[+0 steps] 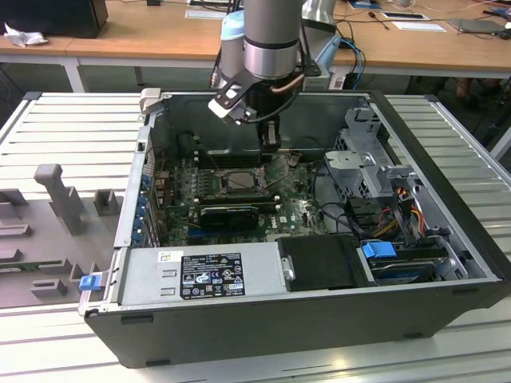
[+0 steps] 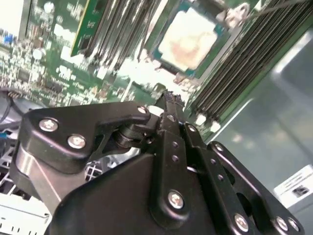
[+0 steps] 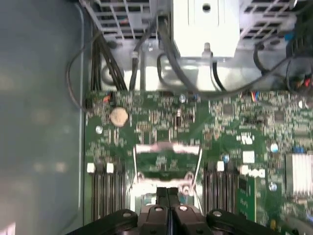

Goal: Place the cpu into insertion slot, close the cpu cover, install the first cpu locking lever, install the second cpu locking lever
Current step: 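Close the cpu cover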

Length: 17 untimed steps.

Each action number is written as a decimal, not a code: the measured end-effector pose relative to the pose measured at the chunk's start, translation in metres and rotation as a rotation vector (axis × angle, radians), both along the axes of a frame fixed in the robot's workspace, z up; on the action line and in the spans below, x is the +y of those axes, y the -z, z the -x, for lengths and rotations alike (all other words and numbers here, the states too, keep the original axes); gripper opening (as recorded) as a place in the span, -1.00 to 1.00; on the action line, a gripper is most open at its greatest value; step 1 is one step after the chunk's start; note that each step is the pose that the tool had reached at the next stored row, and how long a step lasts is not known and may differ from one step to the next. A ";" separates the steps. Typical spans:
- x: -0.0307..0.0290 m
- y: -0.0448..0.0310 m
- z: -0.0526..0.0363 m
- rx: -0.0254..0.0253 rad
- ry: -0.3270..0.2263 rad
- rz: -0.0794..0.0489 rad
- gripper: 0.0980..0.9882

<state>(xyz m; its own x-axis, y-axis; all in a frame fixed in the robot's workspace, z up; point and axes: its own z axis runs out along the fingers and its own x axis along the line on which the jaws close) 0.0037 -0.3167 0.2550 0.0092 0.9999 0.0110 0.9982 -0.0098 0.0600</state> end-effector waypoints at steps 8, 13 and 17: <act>0.0005 0.0003 -0.0297 0.0001 0.000 0.002 -0.98; 0.0021 0.0003 -0.0496 0.0001 0.000 0.002 -0.98; 0.0026 0.0062 -0.0591 0.0001 0.000 0.001 -0.98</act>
<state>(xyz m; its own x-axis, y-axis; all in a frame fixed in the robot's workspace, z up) 0.0628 -0.3141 0.2488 0.0093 0.9999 0.0096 0.9982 -0.0098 0.0599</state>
